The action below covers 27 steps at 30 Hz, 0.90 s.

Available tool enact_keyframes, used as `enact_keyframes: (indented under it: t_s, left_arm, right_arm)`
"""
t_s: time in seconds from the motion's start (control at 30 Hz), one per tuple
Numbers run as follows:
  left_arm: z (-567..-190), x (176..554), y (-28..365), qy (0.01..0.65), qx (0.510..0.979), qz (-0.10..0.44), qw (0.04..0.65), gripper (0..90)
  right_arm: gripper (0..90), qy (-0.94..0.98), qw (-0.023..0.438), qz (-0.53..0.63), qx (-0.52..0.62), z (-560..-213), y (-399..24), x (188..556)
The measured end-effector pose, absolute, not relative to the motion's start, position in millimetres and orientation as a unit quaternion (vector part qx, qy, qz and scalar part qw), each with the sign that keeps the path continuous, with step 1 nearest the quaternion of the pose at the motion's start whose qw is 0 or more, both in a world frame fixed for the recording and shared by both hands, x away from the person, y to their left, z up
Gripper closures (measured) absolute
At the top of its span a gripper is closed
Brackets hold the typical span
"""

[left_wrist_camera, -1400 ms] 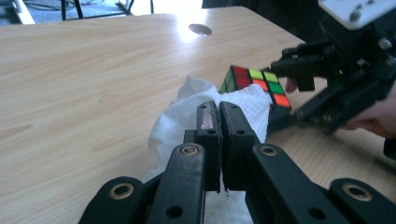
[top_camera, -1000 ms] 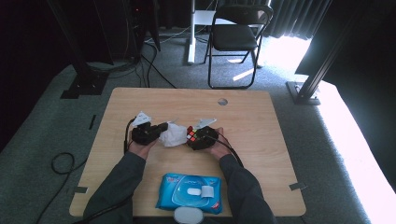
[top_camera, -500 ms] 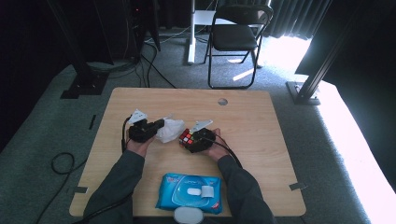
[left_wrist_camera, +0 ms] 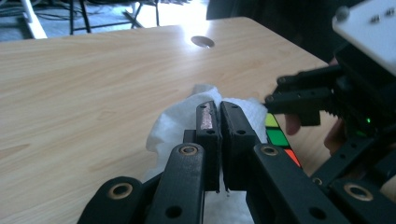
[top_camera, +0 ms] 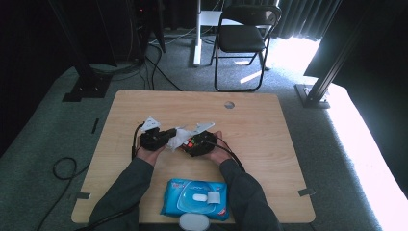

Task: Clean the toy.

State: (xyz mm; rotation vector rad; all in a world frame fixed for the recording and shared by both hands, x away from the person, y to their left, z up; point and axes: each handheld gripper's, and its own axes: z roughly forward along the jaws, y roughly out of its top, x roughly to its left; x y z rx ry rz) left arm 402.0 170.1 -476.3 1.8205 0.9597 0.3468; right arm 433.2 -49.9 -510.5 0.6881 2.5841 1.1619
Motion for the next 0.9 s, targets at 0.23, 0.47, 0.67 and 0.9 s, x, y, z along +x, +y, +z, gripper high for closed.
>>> enact_keyframes:
  t_s: [0.23,0.47,0.67,0.9]
  left_arm:
    - [-484.0,400.3,157.2,0.374,0.779,0.131,0.486,86.9]
    - [-485.0,400.6,149.8,0.355,0.794,0.11,0.48,86.8]
    - [-485.7,399.8,146.2,0.349,0.799,0.103,0.479,86.8]
    - [-486.5,398.4,141.1,0.335,0.805,0.088,0.482,86.7]
  right_arm:
    - [34.0,0.881,0.107,0.399,0.232,-509.3,-46.9,432.9]
    - [34.0,0.882,0.101,0.398,0.231,-510.3,-46.3,433.2]
    - [34.0,0.882,0.105,0.396,0.232,-510.4,-45.5,432.9]
    - [34.0,0.882,0.106,0.395,0.234,-511.3,-45.4,434.2]
